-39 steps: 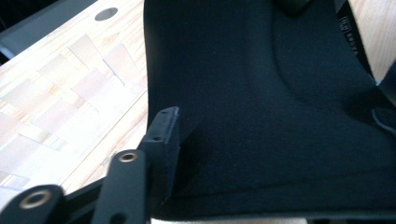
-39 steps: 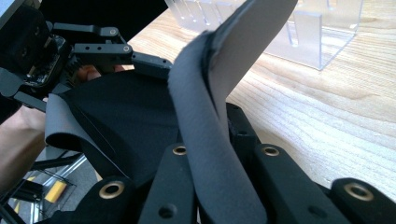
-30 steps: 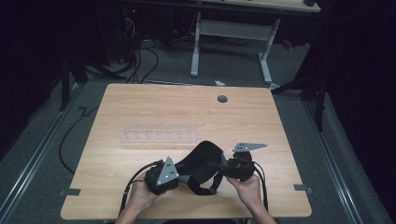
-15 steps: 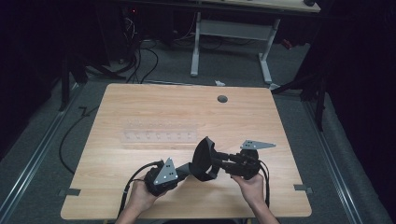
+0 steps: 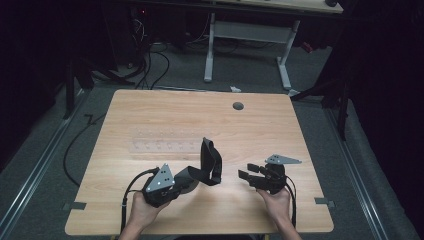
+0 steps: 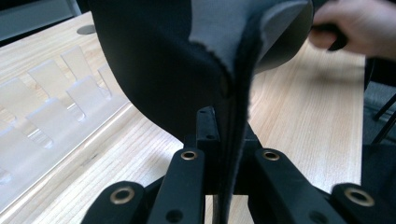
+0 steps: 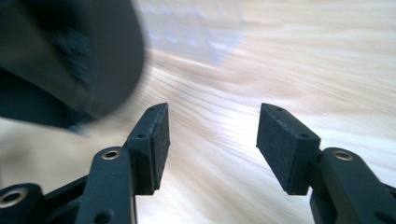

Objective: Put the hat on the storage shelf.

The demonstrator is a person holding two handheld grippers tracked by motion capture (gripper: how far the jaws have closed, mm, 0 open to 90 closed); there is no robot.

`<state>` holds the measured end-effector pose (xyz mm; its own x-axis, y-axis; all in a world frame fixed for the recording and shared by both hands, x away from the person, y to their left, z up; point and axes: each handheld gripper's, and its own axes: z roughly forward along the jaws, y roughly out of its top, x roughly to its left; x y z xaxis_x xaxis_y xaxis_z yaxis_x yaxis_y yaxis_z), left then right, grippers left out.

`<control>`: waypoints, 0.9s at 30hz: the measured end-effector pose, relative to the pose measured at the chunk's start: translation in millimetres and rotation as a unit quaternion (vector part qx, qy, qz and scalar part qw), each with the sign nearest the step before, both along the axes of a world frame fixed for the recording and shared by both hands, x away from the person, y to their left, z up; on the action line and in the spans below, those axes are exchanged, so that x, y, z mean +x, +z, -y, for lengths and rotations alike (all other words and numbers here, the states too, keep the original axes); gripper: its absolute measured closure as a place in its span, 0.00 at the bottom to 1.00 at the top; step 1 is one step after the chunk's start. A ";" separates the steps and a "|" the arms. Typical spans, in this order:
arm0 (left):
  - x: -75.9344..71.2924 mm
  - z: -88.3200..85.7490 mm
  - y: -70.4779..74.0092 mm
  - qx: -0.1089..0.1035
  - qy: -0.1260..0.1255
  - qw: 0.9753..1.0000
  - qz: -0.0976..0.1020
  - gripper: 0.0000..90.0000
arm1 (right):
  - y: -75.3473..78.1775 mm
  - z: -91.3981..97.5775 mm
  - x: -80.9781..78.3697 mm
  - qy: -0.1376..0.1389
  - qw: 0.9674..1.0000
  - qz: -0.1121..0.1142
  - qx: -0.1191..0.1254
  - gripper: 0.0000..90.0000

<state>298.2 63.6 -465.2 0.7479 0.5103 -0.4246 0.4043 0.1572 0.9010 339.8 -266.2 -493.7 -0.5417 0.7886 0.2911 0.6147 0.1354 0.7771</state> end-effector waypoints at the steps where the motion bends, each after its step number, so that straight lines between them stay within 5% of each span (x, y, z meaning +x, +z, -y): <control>1: 0.3 -1.7 0.7 -0.007 0.004 1.000 0.000 0.96 | -4.4 1.2 1.7 -0.007 1.000 -0.002 -0.012 0.50; 5: 2.2 -9.1 2.7 -0.021 0.017 1.000 0.000 0.96 | -20.0 4.9 7.1 -0.035 0.998 -0.012 -0.058 0.50; 9: 4.6 -18.1 4.7 -0.029 0.031 0.999 -0.006 0.96 | -32.6 7.7 10.8 -0.063 0.991 -0.007 -0.116 0.50; 14: 6.7 -24.3 6.1 -0.032 0.046 0.998 -0.011 0.96 | -36.0 9.0 11.6 -0.078 0.987 0.006 -0.138 0.49; 17: 7.9 -27.8 6.1 -0.031 0.057 0.998 -0.012 0.96 | -37.0 5.6 12.3 -0.079 0.982 0.021 -0.169 0.47; 27: 7.9 -42.7 10.2 -0.044 0.074 0.996 -0.012 0.96 | -37.0 6.6 13.4 -0.085 0.982 0.018 -0.168 0.46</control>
